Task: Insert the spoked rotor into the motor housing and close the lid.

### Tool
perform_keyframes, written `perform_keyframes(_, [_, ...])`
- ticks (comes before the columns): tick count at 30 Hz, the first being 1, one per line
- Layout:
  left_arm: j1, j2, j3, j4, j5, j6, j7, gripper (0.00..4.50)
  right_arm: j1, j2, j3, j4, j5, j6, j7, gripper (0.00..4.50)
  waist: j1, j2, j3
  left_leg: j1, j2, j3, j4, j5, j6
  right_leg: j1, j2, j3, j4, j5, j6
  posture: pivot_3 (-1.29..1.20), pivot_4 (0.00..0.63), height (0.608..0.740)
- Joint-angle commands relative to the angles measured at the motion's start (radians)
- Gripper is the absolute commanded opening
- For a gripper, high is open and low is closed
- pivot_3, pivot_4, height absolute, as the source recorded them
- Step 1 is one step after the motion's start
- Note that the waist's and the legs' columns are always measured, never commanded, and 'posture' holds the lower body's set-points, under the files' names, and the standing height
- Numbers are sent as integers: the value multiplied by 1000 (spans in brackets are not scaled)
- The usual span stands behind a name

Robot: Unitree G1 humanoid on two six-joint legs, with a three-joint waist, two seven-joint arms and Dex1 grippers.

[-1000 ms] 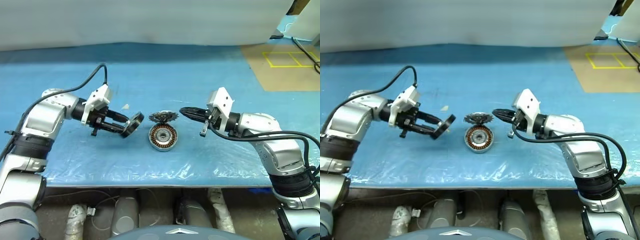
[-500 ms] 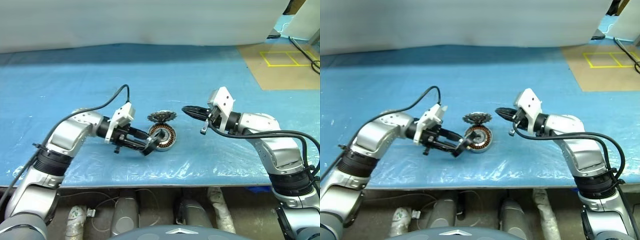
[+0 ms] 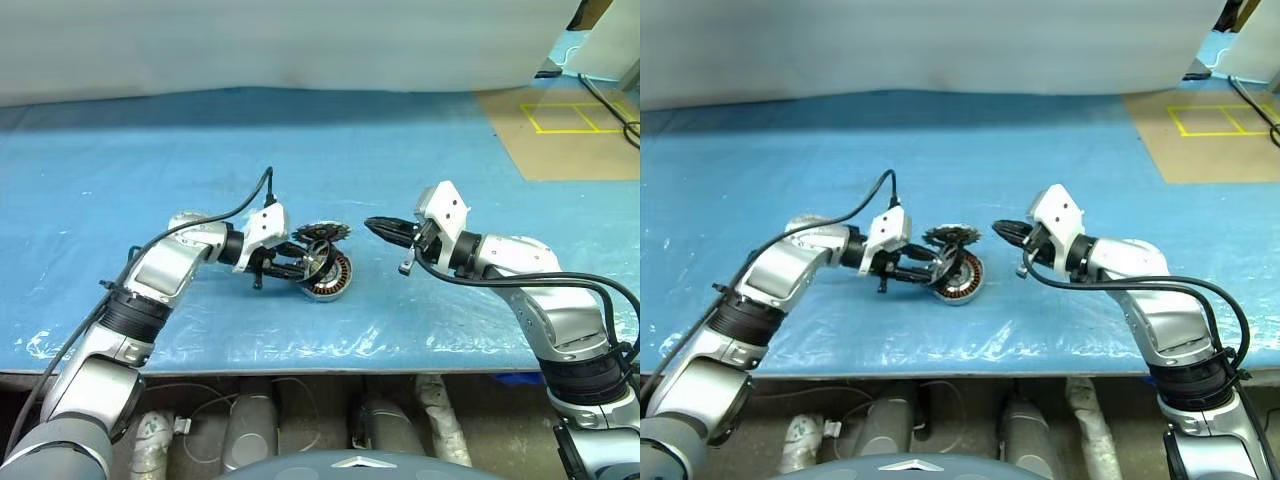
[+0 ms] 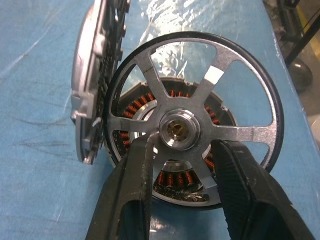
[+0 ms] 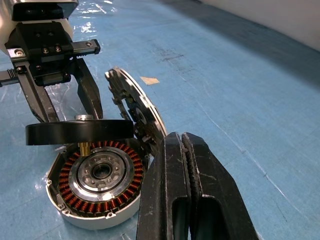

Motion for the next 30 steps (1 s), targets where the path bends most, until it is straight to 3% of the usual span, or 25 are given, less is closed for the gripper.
perform_keyframes(1, [-25, -2, -26, 4, 43, -25, 12, 1401, -2, 1, -20, -42, 2, -8, -8, 0, -1, 0, 0, 0, 0, 0, 0, 0, 0, 0, 0, 0, 0, 0, 0, 0, 150, 740])
perform_keyframes(19, [-85, -66, -43, 78, 131, -69, 68, 1401, 22, 1, -14, -59, -2, -12, -31, 0, 2, 0, 0, 4, 0, 0, 7, -1, -2, 2, 0, 2, 10, 0, -1, 0, 150, 740])
perform_keyframes(30, [-82, -39, -60, 53, 152, -97, 34, 1401, 17, 5, -10, -52, -3, -18, -30, 0, 1, 0, 0, 4, 0, 0, 6, -2, -2, 2, 0, 2, 10, 0, -1, 0, 150, 740])
